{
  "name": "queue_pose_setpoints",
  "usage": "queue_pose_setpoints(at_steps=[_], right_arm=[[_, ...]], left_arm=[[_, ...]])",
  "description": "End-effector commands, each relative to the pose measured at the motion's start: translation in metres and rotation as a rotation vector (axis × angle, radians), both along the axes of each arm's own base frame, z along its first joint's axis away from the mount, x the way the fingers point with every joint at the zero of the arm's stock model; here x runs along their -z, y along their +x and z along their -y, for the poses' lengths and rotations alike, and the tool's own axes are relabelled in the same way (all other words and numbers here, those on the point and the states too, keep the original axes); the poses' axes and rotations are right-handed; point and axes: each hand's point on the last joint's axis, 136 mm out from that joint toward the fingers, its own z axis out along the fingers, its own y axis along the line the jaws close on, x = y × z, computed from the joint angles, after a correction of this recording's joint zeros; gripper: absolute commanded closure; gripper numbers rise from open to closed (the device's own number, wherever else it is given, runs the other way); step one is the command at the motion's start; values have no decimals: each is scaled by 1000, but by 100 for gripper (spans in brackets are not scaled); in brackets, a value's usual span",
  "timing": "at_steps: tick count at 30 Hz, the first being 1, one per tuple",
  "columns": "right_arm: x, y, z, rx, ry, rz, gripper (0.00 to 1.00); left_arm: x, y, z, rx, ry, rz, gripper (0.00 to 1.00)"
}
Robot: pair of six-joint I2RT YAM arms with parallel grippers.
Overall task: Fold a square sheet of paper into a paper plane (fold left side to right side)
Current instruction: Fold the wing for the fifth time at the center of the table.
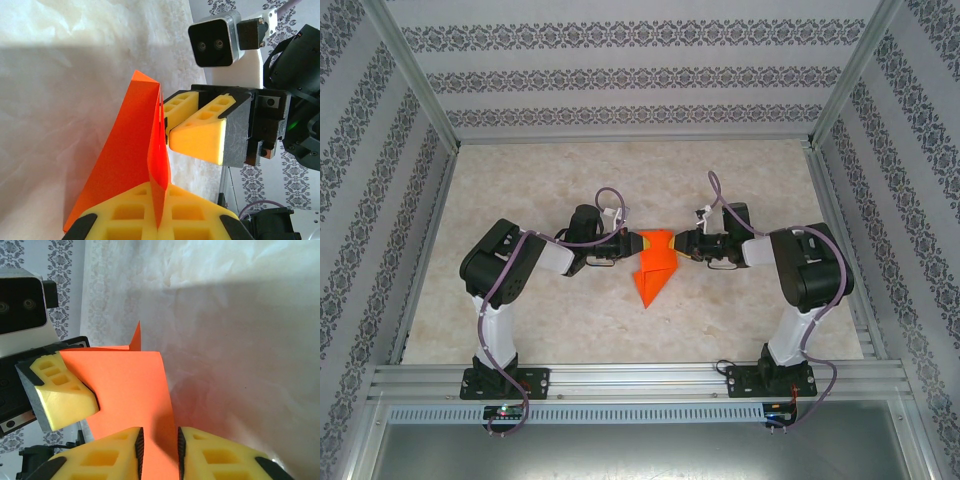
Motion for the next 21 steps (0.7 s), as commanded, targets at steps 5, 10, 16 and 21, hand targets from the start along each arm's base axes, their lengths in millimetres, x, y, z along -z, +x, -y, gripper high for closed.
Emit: queue_pose_setpoints(at_steps=[5,10,16,21], right_arm=[[-11,-4,3,-18,7,49,88],[-11,-4,4,-16,-1,42,99],[-4,-12,11,-1,-73,-20,100],[0,-20,20,34,-149,-79,100]], left_arm=[[-8,4,-2,9,-18,38,100],[-6,4,-1,12,-15,33,98],[-1,4,-16,-14,134,61,48],[-14,1,-45,-71,336,146,34]])
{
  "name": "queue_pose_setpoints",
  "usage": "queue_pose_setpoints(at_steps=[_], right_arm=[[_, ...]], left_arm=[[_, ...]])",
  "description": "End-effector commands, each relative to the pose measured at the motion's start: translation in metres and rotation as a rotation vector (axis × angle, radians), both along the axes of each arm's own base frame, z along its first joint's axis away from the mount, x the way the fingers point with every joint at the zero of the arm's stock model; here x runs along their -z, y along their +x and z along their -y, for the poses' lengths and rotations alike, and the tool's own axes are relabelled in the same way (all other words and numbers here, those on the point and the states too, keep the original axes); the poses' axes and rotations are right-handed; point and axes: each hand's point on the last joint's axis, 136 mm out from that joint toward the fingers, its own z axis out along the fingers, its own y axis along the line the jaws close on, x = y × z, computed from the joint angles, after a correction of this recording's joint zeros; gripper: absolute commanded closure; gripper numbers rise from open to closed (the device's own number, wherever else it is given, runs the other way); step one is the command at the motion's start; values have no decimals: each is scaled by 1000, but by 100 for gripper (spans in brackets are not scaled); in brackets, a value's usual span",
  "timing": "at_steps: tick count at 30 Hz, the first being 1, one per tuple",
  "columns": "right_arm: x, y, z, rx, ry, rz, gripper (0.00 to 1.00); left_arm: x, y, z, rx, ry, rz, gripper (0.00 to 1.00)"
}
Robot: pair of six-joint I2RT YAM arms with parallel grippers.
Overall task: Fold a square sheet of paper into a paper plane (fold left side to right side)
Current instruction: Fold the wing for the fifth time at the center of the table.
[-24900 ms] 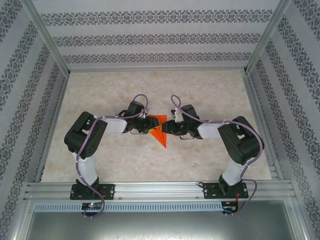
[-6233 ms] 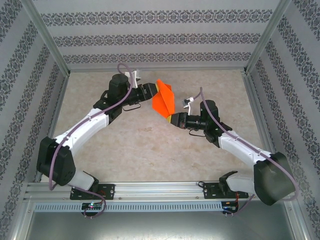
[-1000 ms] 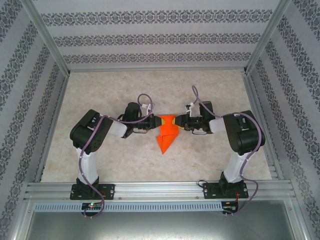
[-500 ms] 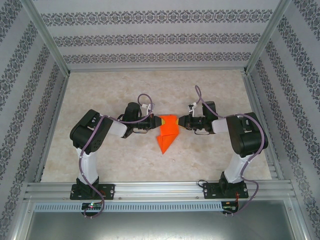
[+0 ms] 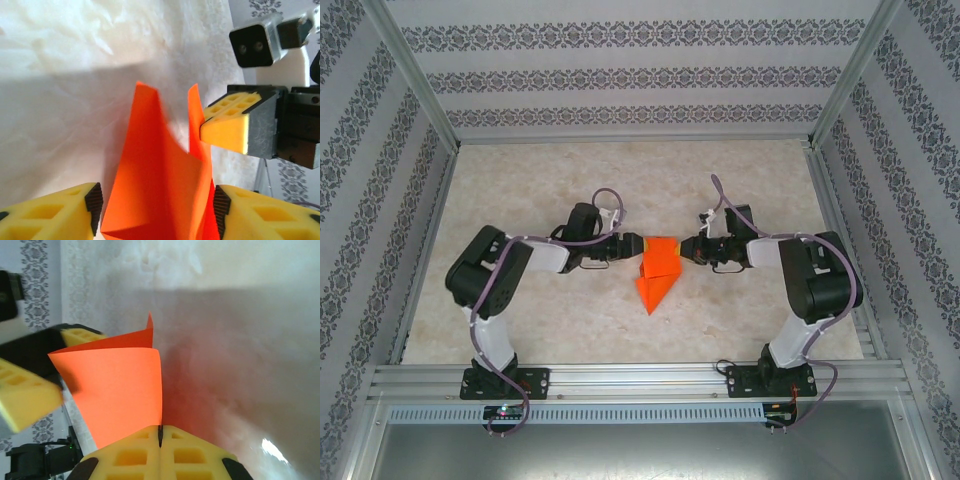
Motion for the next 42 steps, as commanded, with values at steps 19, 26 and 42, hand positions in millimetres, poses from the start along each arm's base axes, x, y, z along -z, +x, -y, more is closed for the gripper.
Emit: queue_pose_setpoints(at_steps=[19,26,42], right_arm=[[-17,-5,0,62,-121,-28,100],[-21,-10,-3,67,-159,-35,100],[-16,-13,-7,58,-209,-45,100]], left_arm=[[-36,-94,-14,-29,212,73,39],[-50,-120,-2,6,324,167,39],[-26,-116,47,82,252,72,52]])
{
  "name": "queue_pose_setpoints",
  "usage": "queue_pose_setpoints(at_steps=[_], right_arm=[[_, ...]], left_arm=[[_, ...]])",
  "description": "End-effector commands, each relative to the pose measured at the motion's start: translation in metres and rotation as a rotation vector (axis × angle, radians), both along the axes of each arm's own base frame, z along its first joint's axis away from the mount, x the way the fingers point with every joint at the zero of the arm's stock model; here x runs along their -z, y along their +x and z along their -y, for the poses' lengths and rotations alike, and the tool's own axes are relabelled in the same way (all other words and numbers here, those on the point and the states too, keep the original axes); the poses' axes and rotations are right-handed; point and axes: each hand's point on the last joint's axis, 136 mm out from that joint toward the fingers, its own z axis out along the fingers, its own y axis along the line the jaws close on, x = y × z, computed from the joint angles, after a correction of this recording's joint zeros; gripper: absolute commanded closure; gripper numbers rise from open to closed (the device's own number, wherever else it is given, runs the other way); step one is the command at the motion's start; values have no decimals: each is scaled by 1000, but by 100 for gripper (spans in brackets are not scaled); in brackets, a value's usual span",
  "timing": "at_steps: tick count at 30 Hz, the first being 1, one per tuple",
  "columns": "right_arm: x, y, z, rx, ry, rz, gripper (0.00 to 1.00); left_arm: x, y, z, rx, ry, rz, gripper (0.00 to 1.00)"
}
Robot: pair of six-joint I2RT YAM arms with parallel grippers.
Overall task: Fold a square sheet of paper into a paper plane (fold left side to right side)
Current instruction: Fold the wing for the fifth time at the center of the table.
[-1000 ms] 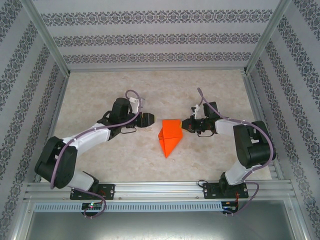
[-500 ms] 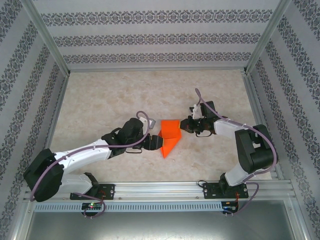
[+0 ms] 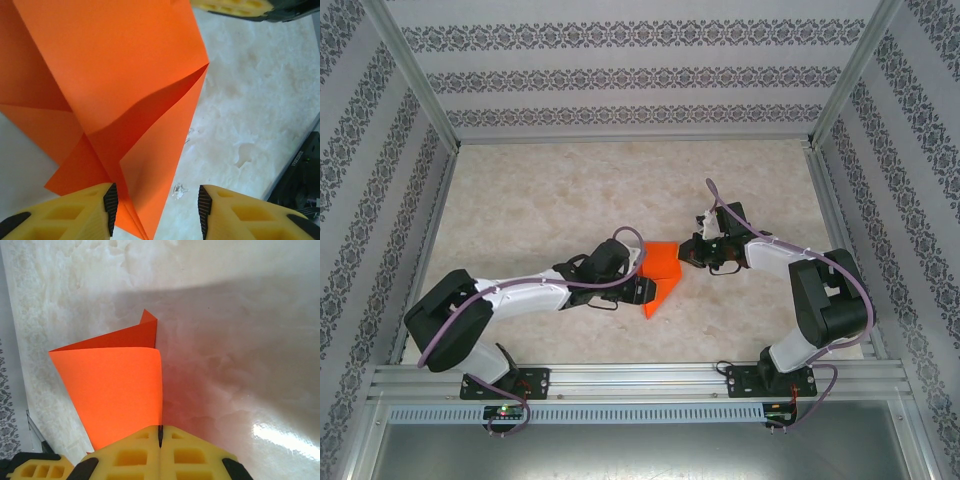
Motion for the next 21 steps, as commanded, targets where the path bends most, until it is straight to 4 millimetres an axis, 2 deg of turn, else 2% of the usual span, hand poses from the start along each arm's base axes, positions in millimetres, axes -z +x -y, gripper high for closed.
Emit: queue_pose_setpoints(at_steps=[1,6,12,16,21], right_arm=[[-7,4,-3,-9,-22,26,100],[-6,6,-4,-10,-24,25,100],[-7,7,-6,-14,-23,26,100],[-6,7,-6,-14,-24,22,100],[-5,5,-6,-21,-37,18,100]], left_arm=[[-20,7,13,3,-42,51,53],[-28,8,3,-19,-20,77,55],[-40,-4,31,89,-159,38,66],[-28,3,36,84,-128,20,67],[-2,17,27,11,-47,2,71]])
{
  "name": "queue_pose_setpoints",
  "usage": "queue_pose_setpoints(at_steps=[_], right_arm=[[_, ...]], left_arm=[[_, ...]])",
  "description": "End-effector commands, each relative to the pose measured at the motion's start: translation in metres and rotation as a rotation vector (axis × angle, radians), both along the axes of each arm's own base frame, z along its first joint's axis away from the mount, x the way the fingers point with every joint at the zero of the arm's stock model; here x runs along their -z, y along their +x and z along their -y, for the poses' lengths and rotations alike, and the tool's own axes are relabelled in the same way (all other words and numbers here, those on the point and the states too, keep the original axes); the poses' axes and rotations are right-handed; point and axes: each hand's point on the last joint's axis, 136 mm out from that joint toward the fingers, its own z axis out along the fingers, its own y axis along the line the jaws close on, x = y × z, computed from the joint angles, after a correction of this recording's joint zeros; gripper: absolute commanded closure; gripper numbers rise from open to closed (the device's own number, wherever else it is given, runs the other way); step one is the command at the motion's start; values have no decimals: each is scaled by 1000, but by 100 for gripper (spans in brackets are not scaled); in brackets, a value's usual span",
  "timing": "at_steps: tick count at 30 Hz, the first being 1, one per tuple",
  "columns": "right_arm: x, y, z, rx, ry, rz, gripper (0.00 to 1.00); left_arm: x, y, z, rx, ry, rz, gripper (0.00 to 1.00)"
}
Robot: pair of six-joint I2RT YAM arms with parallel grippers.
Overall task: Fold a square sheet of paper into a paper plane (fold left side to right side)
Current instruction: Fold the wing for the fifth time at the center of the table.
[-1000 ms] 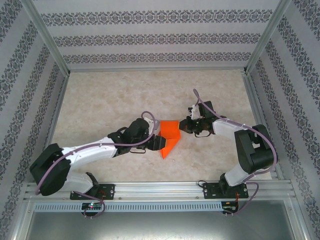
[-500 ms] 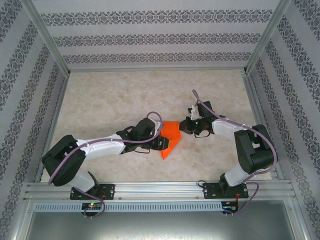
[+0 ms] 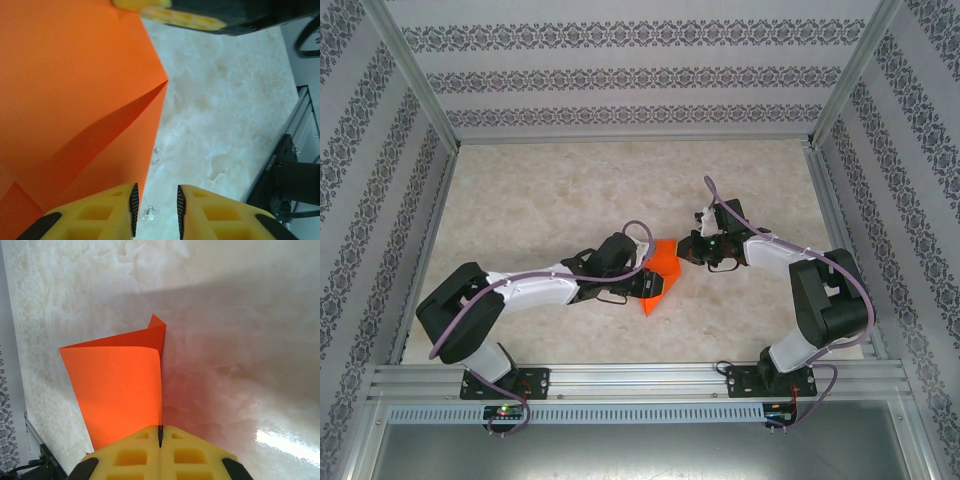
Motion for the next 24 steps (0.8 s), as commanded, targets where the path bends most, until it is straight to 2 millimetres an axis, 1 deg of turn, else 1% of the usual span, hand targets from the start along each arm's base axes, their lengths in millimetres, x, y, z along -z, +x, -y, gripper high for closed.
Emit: queue_pose_setpoints(at_steps=[1,6,10,13,21,24], right_arm=[[1,0,-2,-17,-28,1,100],[3,-1,-2,-24,-36,-2,100],[3,-1,-4,-28,-48,-1,100],[4,0,-6,-24,-56,-3,100],[6,1,-18,-10,-56,-22,100],[9,0,-23,-20,-64,-29,100]], left_arm=[[4,11,2,-37,10,13,71],[23,18,-6,-79,38,-12,73],[30,21,-10,-96,36,-28,74],[34,22,-15,-108,43,-33,74],[38,25,-38,-159,53,-34,74],[38,25,-40,-159,39,-35,74]])
